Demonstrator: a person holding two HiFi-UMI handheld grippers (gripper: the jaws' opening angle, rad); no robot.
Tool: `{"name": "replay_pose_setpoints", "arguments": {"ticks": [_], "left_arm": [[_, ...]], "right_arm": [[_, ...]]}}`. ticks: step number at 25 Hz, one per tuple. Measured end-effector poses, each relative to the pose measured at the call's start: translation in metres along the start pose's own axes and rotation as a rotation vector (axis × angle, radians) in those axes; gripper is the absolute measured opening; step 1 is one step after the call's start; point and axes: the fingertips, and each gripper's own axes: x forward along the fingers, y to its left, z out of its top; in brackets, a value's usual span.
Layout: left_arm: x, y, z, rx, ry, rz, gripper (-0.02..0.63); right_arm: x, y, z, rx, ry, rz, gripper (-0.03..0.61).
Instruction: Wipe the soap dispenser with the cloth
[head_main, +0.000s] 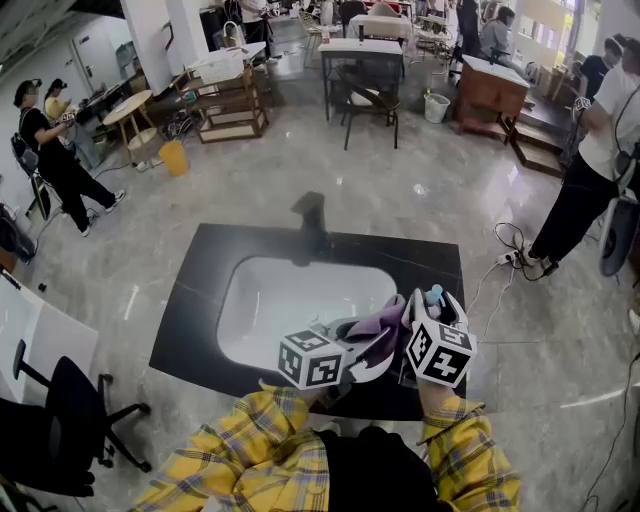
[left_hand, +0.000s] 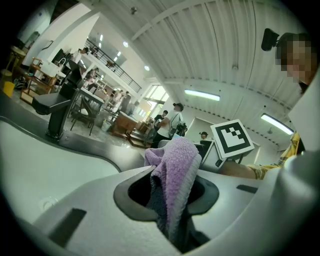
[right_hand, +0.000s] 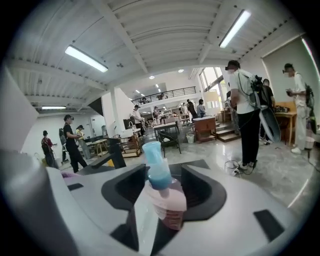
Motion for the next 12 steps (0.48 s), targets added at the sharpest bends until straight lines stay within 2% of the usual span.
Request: {"name": "replay_pose_setpoints", "arguments": {"ticks": [2,7,12], "left_arm": [[0.002,0.001,0.004,-0.001,-0.008,0.0,0.089],[0.006,0.0,0.013,-0.007,-0.046,0.019,0.087],[0.013,-0.008,0.029,0.009,-0.125,0.028,0.087]], "right_arm": [[0.002,0.005,0.001,-0.005,0.013,0.047,0.238],[-0.012,0.01,0.009,-0.131,-0.007,0.128,0.27],[-0.033,0.012,0.014,-0.233,-0.061,0.2,0.273]]}}
